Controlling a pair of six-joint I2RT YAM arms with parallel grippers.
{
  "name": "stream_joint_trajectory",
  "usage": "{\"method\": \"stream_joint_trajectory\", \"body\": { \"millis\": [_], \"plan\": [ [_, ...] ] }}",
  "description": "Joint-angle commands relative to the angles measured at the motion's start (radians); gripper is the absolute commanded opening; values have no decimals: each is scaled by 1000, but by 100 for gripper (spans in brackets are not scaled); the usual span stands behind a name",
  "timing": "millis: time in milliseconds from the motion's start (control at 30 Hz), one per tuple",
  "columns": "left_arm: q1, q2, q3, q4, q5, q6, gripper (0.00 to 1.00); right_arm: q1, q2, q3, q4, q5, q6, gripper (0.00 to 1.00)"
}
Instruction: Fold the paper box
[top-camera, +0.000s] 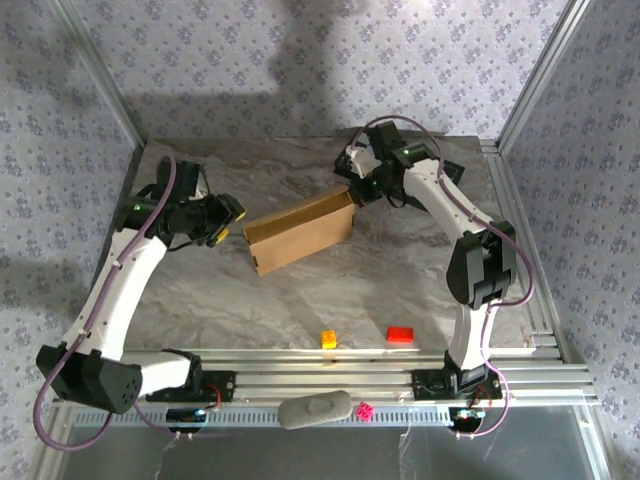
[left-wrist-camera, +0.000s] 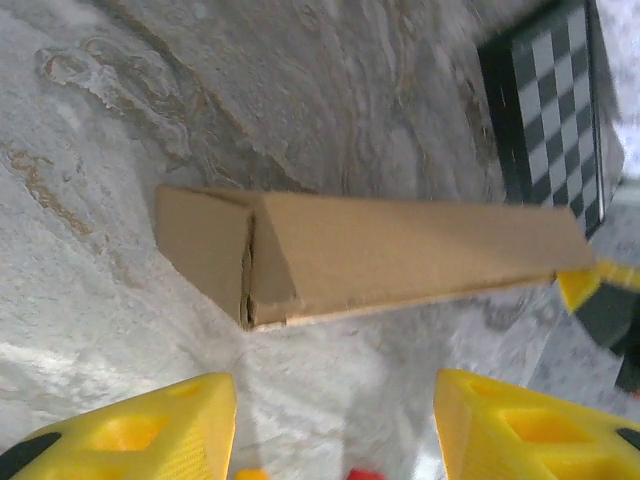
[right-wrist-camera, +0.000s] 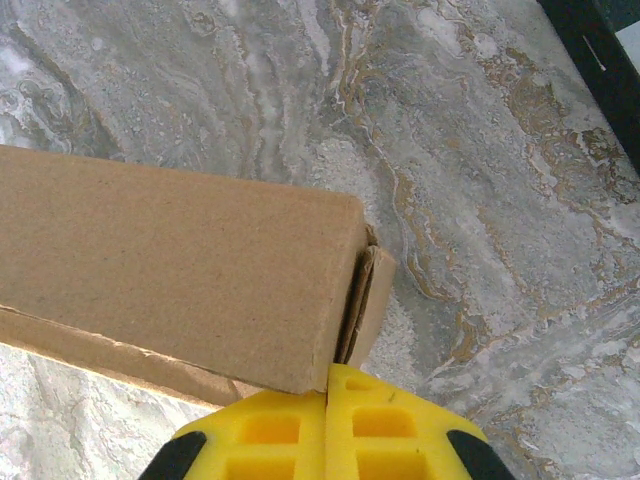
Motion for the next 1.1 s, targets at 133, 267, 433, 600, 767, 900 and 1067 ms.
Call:
{"method": "stream_joint_trajectory", "body": {
  "millis": [133, 267, 433, 600, 767, 900, 1067],
  "plan": [
    [14, 68, -87, 185, 27, -272, 55, 11, -24, -30, -29, 8, -23, 0],
    [14, 86, -120, 189, 41, -277, 54, 12, -24, -31, -28, 8, -23, 0],
    [14, 60, -188, 202, 42, -290, 50, 11, -24, -34, -24, 9, -21, 0],
    [13, 33, -241, 214, 45, -300, 45, 11, -24, -33, -23, 10, -20, 0],
    [8, 20, -277, 252, 47, -313, 40, 14, -26, -31, -27, 12, -16, 0],
    [-6, 18, -288, 261, 41, -310, 35, 11, -32, -31, -27, 12, -9, 0],
    [-19, -10, -319, 261, 22, -309, 33, 11, -33, -24, -35, 13, -5, 0]
  ]
}}
